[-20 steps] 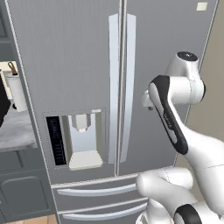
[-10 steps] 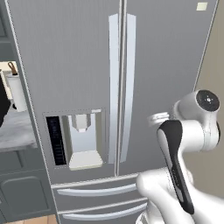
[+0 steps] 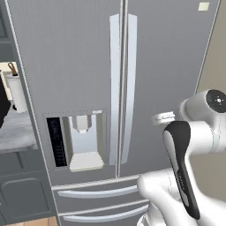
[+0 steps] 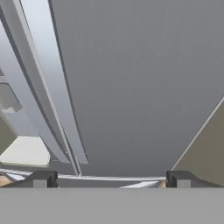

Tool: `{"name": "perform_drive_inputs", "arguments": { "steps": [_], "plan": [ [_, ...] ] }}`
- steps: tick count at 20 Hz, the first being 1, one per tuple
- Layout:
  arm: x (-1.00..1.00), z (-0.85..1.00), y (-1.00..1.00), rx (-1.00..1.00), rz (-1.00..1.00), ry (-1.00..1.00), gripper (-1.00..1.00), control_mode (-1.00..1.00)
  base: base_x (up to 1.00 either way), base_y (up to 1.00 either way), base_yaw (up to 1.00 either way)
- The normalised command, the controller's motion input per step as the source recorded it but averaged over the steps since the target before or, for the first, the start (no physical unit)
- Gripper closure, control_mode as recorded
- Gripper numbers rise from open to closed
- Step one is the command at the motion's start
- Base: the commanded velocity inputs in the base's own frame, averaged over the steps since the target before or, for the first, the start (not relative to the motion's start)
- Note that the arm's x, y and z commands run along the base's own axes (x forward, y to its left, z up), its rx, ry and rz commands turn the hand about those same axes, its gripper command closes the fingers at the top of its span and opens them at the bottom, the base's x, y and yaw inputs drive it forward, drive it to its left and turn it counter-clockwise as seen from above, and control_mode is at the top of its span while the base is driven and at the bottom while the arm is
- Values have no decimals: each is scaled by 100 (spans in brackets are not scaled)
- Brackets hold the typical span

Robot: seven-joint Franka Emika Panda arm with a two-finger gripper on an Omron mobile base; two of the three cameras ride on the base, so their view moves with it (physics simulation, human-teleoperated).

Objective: Take the cake and donut from the fridge and place them on the empty tray on the dining counter.

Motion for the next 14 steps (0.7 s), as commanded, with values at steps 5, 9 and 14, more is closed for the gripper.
{"name": "perform_drive_inputs", "arguments": {
  "steps": [5, 9, 14],
  "plan": [
    [0, 0, 0, 0, 0, 0, -100, 100, -62, 13, 0],
    [0, 0, 0, 0, 0, 0, -100, 100, -49, 33, 1],
    [0, 0, 0, 0, 0, 0, -100, 100, -17, 41, 0]
  ]
}}
